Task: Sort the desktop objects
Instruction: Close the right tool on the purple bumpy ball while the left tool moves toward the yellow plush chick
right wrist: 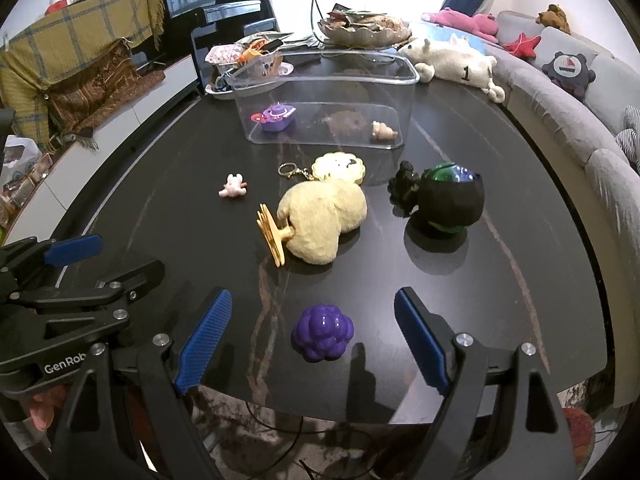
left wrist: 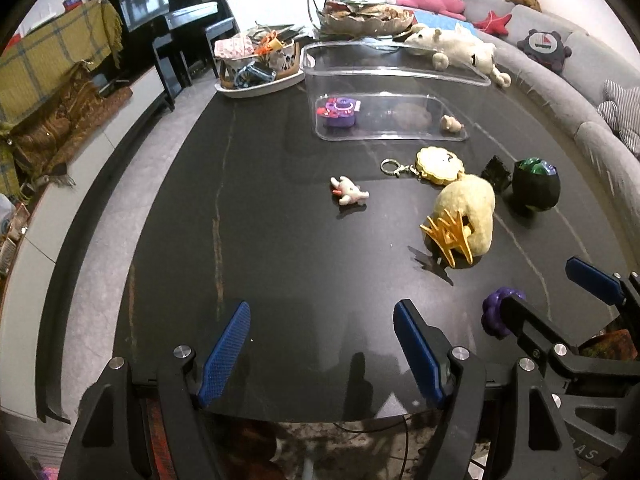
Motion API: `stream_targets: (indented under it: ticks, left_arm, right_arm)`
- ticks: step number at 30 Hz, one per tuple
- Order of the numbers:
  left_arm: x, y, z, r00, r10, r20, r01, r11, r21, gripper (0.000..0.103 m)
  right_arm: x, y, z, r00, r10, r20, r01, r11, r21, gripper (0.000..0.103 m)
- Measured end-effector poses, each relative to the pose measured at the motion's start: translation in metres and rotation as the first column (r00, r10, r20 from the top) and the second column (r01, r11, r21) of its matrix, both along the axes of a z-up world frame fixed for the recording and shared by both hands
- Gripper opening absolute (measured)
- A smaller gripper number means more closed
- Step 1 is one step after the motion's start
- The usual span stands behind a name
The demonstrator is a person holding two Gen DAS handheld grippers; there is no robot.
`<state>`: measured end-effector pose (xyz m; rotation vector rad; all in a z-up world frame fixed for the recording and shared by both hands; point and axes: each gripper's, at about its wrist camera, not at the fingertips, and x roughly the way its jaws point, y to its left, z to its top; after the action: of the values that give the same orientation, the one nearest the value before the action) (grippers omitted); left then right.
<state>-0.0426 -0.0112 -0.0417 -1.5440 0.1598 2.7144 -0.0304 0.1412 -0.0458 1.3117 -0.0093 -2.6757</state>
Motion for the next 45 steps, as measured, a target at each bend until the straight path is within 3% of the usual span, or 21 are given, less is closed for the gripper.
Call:
stream_targets:
  ticks: [33,45]
  left_arm:
    - [-0.007,0.005,-0.043,0.998,0.006,0.068,-0.003,0.999,-0.042,0.071]
    - [-0.015,0.009,-0.049,0.997,0.006,0.075,-0.002,0.998,-0.06,0.071]
  right_arm:
    - [-0.005,-0.001,-0.041,0.998,0.008,0.061,-0.009,1.0,0.016,0.077]
    - [-0.012,0.0,-0.047,0.997,0.021,0.075,-0.021,1.0,-0.001,0.069]
